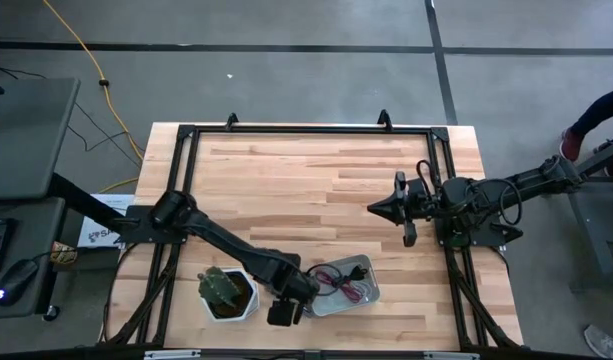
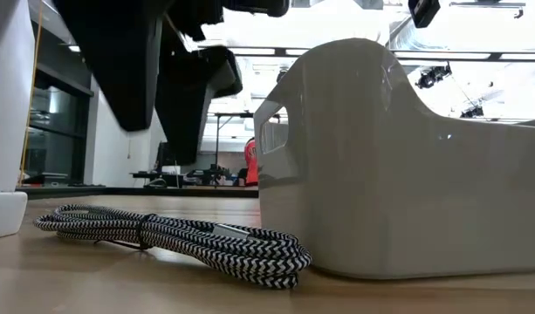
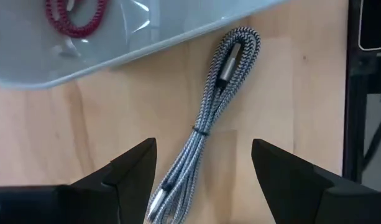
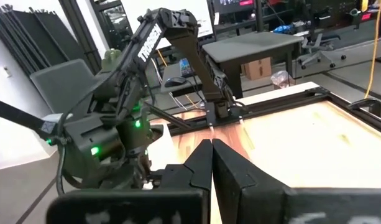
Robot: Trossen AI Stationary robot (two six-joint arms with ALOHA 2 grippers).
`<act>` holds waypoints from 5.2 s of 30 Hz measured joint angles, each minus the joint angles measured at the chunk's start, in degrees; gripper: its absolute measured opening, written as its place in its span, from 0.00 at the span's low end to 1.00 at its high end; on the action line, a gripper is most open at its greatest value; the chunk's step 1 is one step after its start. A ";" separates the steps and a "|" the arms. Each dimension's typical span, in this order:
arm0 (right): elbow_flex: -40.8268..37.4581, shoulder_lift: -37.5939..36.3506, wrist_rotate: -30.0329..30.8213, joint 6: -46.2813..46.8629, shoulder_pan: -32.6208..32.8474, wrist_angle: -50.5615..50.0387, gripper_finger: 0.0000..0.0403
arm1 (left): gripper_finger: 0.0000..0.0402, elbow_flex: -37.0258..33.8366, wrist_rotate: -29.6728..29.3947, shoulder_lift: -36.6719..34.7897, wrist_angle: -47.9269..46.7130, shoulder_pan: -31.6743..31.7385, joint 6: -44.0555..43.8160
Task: Pick and place USB-C Cables
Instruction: Put the black and white charger cable into the gray bin
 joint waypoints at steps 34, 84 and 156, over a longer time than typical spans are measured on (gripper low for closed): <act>0.00 0.01 -0.62 1.49 0.00 -0.48 0.00 | 0.43 -0.94 -9.34 6.70 2.55 -4.07 2.39; 0.00 0.00 -0.30 1.03 0.00 -0.52 0.00 | 0.00 11.13 1.41 6.86 -11.51 -2.21 26.49; -0.03 0.00 -5.52 4.48 0.11 9.04 0.00 | 0.00 -22.08 -24.92 -27.59 74.46 5.55 5.52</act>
